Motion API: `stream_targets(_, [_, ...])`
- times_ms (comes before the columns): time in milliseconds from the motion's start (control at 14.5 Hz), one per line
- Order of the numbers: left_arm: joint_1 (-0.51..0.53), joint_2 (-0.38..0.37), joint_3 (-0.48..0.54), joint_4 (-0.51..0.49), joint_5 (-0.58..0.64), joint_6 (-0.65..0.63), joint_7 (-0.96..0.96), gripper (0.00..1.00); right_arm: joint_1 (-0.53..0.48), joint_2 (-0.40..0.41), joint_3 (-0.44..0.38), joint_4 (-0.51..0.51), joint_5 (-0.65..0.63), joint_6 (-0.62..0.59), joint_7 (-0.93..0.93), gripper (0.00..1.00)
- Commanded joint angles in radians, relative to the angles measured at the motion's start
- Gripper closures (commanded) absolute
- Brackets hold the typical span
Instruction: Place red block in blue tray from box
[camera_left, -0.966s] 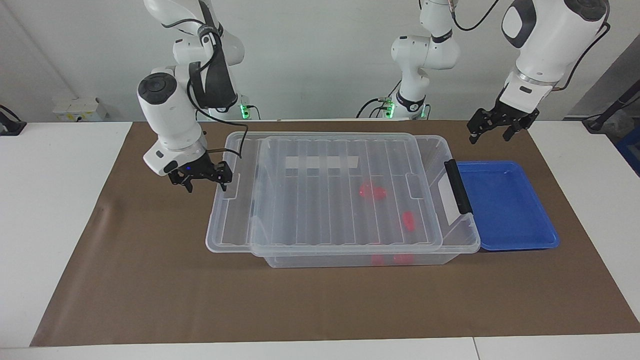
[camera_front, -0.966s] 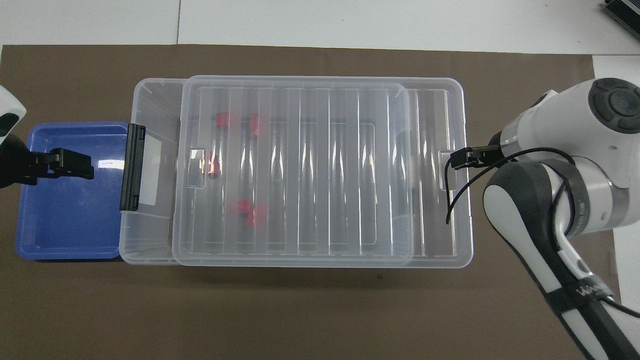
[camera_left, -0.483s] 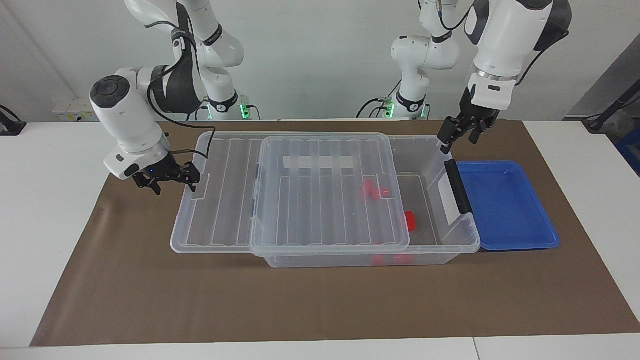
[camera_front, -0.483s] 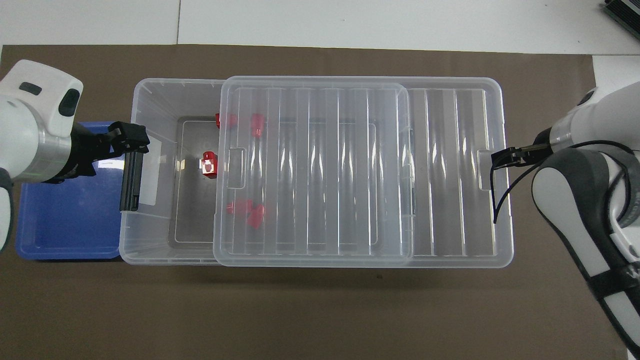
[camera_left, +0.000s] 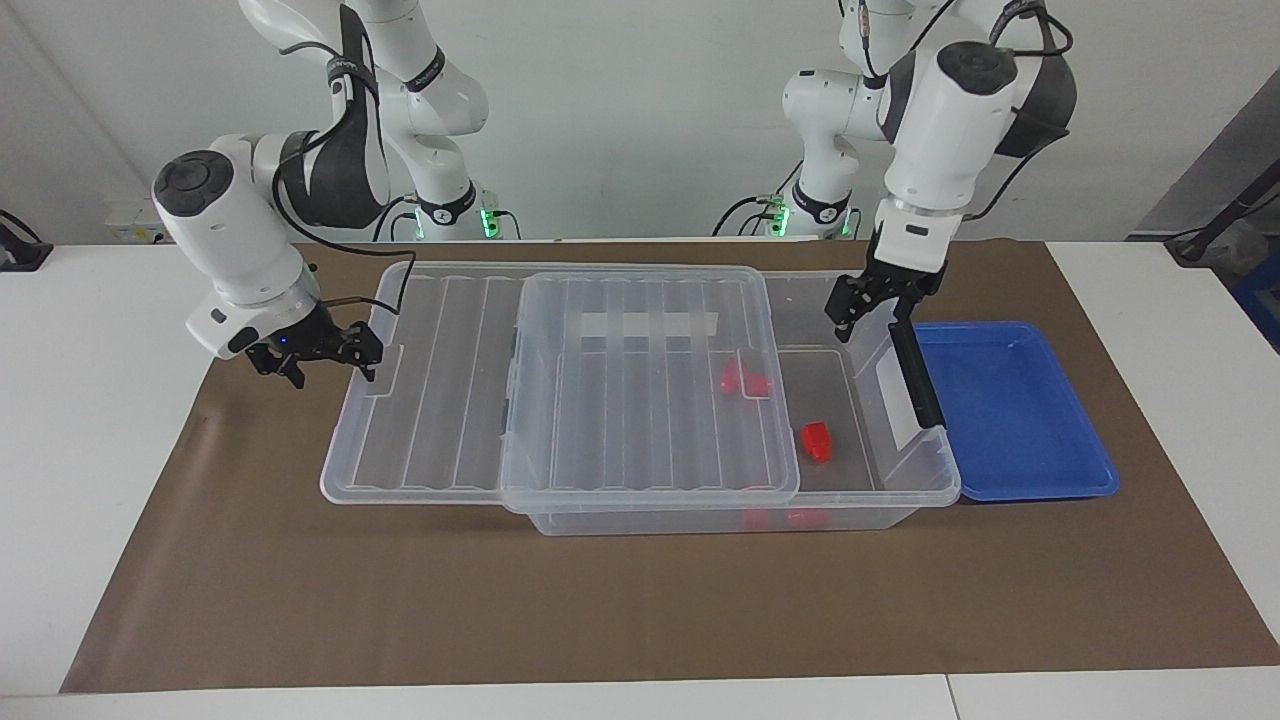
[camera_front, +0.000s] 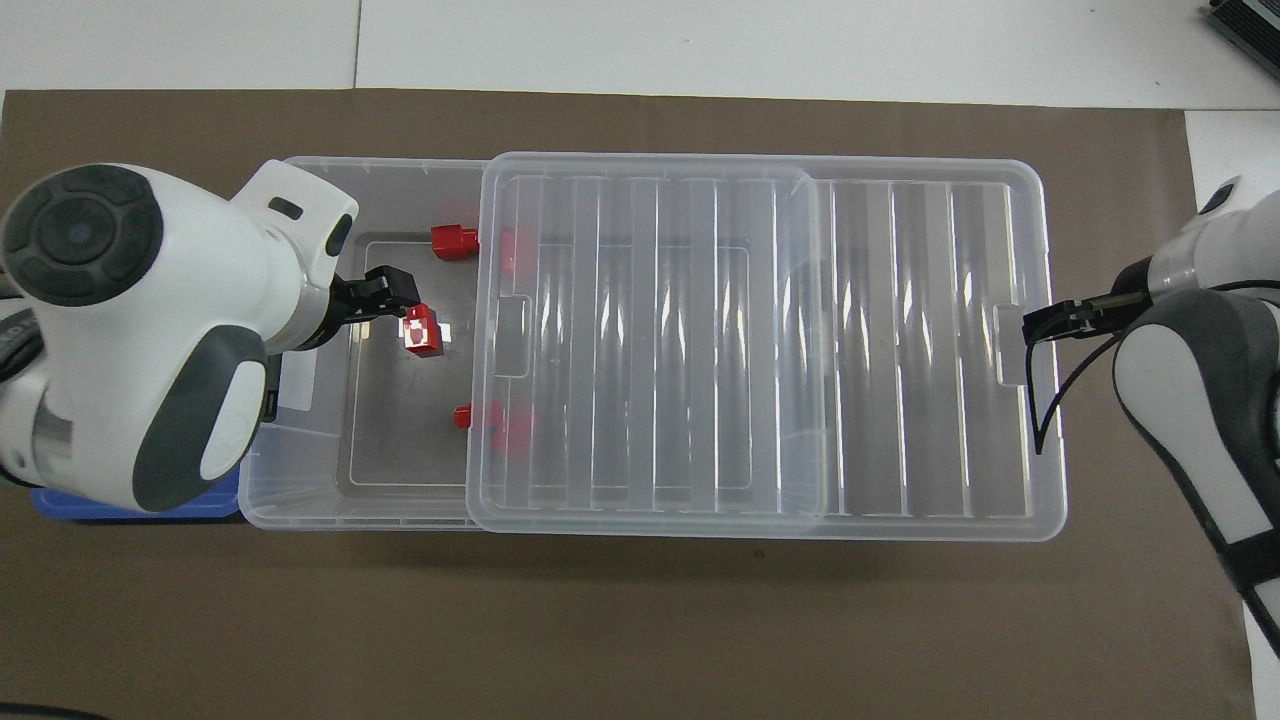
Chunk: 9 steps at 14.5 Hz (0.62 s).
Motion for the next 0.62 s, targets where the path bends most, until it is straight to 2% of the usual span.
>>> stream_targets(0, [-0.006, 0.009, 0.012, -0.091, 0.023, 0.133, 0.009, 0.00, -0.030, -0.020, 0.008, -0.019, 0.015, 0.000, -0.050, 0.00])
stream_targets(138, [-0.001, 0.038, 0.013, -0.124, 0.023, 0.205, 0.048, 0.00, -0.028, -0.020, 0.008, -0.019, 0.015, -0.002, -0.049, 0.00])
stream_targets(414, [0.008, 0.121, 0.015, -0.113, 0.031, 0.231, 0.141, 0.00, -0.028, -0.020, 0.008, -0.009, 0.015, -0.014, -0.039, 0.00])
stream_targets(552, [0.014, 0.168, 0.014, -0.129, 0.031, 0.309, 0.138, 0.00, -0.019, -0.029, 0.008, 0.004, 0.015, -0.019, -0.035, 0.00])
